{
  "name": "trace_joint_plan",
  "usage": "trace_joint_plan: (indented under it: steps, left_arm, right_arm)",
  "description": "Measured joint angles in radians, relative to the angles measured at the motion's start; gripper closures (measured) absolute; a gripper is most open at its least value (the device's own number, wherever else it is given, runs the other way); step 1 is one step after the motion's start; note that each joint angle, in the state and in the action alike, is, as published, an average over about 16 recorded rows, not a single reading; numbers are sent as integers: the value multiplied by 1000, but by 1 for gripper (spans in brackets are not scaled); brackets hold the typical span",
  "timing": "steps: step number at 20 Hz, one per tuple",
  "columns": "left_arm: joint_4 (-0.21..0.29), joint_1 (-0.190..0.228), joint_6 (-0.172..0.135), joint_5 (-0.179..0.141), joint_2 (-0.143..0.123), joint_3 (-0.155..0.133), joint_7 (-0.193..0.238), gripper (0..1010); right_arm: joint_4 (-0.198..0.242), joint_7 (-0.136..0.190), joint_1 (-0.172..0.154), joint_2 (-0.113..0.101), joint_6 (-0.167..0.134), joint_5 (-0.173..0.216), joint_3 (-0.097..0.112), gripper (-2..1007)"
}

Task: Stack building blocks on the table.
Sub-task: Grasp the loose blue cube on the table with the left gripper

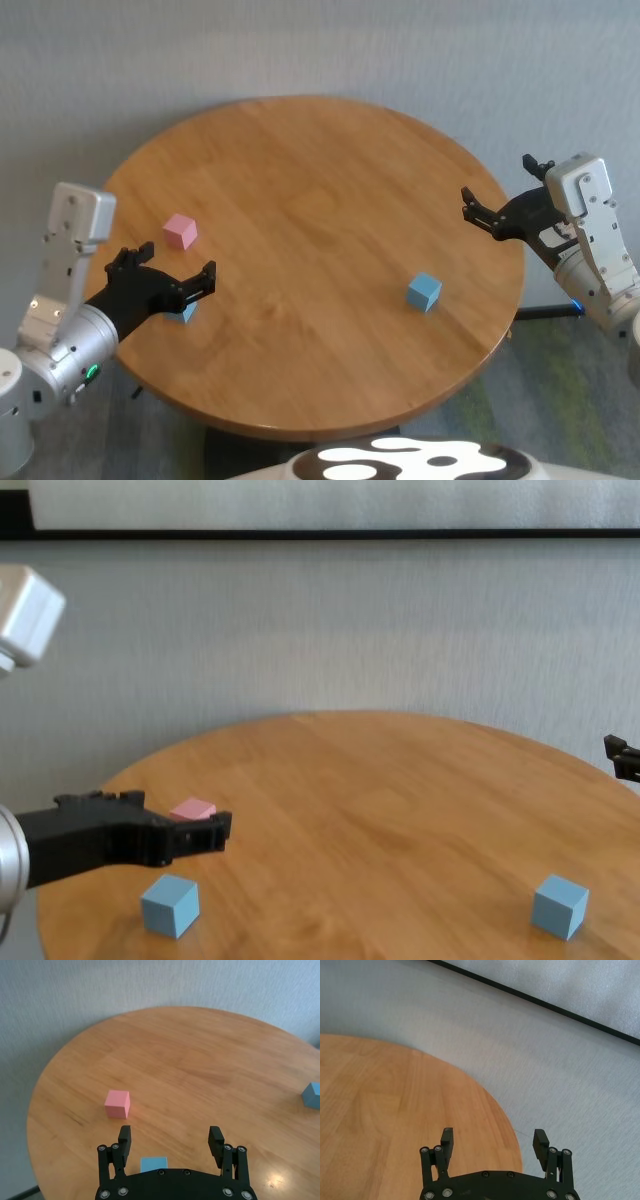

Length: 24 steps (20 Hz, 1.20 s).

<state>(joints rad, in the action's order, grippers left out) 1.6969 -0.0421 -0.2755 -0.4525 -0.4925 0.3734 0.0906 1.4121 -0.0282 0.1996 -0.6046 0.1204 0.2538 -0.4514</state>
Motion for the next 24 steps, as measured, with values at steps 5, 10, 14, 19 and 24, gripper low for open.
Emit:
trace_joint_plan:
  steps: [5,10,14,19,24]
  left_arm:
    - [-5,-10,-56,15,17,7,-13,7]
    - [-10,-17,-96,44,22,16,-21,7]
    - [-14,-22,-115,67,22,23,-21,7]
    - [-23,-26,-125,96,21,25,-22,7]
    - [-37,-31,-117,119,25,21,-21,7]
  right_arm:
    - [0,0,0,0,0,0,0,0]
    - [0,0,0,0,0,0,0,0]
    - [0,0,0,0,0,0,0,0]
    - [0,0,0,0,0,0,0,0]
    - [0,0,0,0,0,0,0,0]
